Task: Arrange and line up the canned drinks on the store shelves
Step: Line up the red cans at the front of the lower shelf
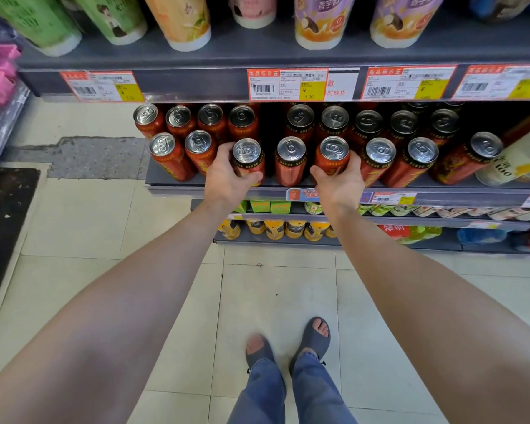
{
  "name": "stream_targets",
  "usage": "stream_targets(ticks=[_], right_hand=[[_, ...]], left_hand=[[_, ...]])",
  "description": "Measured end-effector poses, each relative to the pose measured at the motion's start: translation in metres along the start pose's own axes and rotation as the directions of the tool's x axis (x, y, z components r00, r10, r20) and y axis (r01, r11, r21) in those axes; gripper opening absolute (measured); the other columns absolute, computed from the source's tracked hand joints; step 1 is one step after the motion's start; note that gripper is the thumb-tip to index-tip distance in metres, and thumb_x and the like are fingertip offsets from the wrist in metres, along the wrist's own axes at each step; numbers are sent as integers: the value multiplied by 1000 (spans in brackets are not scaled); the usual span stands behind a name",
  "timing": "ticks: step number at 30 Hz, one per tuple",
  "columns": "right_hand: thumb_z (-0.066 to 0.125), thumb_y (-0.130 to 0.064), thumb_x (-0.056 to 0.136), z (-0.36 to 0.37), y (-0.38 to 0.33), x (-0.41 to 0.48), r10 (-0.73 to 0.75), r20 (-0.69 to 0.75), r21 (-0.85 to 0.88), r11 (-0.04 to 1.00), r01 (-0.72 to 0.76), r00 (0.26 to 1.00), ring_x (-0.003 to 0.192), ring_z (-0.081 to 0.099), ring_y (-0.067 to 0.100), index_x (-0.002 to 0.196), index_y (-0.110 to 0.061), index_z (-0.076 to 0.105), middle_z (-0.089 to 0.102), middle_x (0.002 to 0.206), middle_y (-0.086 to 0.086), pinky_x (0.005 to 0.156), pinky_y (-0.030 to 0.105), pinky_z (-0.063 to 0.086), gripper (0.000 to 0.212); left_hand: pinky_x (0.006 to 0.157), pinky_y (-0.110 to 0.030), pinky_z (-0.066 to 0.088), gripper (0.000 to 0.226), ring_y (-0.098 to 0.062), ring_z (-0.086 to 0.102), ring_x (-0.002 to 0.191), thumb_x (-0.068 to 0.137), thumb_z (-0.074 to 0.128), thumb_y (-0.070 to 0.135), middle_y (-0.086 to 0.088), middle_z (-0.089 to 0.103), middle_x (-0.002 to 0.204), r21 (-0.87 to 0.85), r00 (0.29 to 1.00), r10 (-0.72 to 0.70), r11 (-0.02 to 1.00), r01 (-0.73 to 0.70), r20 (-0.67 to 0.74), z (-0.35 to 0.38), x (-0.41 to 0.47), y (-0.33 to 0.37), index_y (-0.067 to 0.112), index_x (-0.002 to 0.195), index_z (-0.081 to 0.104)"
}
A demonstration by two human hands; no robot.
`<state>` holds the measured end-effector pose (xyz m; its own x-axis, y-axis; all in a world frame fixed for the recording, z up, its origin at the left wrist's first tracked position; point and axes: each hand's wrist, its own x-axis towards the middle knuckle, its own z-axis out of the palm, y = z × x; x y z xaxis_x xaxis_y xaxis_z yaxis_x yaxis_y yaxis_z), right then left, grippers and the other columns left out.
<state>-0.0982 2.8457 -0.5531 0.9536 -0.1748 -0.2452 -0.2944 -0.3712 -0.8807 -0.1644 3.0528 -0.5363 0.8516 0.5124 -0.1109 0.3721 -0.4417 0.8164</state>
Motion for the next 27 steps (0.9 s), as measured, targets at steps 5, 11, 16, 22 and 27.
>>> stream_targets(ticks=[5, 11, 16, 22, 27], right_hand=[[87, -31, 75, -5, 1, -6, -45, -15, 7, 999, 45, 999, 110, 64, 13, 133, -24, 51, 68, 118, -7, 103, 33, 50, 69], [86, -36, 74, -8, -4, -24, -56, -82, 33, 998, 59, 995, 106, 65, 13, 132, -27, 51, 69, 111, -9, 96, 35, 52, 68], [84, -48, 67, -11, -7, -43, -86, -94, 16, 996, 88, 992, 101, 66, 10, 127, -32, 53, 70, 105, -14, 95, 37, 54, 70], [77, -63, 62, 4, -12, -75, -164, -47, -64, 985, 161, 985, 105, 64, 16, 121, -39, 52, 69, 105, -15, 90, 42, 56, 69], [75, -64, 61, 23, -16, -97, -173, -19, -104, 980, 170, 985, 102, 63, 18, 119, -37, 52, 70, 101, -13, 85, 42, 56, 69]], left_hand=[[103, -36, 53, 79, -14, 65, 114, 70, 93, 28, 6, 68, 121, -31, 998, 27, 999, -29, -48, -2, -5, 1, 22, 137, 50], [94, -21, 50, 76, -9, 64, 104, 72, 92, 23, 13, 66, 109, -34, 998, 26, 999, -28, -66, -16, -18, 6, 20, 137, 53], [92, -16, 45, 75, -7, 63, 106, 73, 92, 25, 13, 65, 110, -43, 998, 23, 999, -26, -64, -32, -27, 8, 20, 137, 53], [96, -18, 45, 78, -6, 61, 108, 71, 93, 26, 13, 64, 113, -50, 995, 18, 998, -23, -100, -48, -34, 7, 21, 137, 52], [103, -36, 53, 83, -13, 65, 113, 64, 93, 37, 9, 68, 121, -26, 996, 22, 999, -25, -91, -67, -35, -1, 28, 135, 51]])
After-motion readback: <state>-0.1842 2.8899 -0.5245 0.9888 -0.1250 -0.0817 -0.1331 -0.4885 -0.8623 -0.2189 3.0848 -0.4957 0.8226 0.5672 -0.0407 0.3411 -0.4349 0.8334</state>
